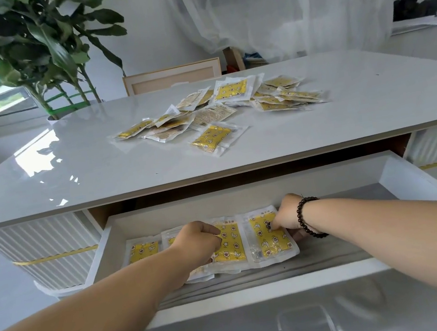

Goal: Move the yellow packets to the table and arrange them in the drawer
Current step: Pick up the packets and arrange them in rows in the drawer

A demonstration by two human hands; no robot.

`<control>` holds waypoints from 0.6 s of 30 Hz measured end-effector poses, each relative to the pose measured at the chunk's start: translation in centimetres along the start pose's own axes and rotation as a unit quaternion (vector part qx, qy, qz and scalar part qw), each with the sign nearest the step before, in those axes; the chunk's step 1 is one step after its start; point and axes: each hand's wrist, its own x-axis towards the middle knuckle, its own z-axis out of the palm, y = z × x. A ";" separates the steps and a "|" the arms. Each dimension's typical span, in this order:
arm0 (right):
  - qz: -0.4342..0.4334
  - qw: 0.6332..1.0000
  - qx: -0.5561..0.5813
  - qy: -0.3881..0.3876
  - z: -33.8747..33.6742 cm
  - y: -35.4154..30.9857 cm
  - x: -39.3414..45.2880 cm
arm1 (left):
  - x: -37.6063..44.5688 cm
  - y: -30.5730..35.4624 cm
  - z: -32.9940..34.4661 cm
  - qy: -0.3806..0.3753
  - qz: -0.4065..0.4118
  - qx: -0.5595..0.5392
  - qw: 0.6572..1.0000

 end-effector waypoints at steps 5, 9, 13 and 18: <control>-0.003 1.000 -0.029 0.009 0.0 0.1 0.1 | 0.0 0.0 0.0 -0.003 0.009 -0.002 1.000; -0.002 0.999 -0.044 0.012 -0.1 0.1 -0.1 | 0.0 0.1 0.0 -0.002 0.022 -0.002 1.000; -0.006 0.998 -0.052 0.023 -0.2 0.1 -0.3 | -0.1 0.0 0.1 0.003 0.043 0.009 0.999; -0.011 0.998 -0.043 0.035 -1.3 -0.9 -1.7 | -1.1 1.0 -0.2 0.032 0.097 0.002 0.995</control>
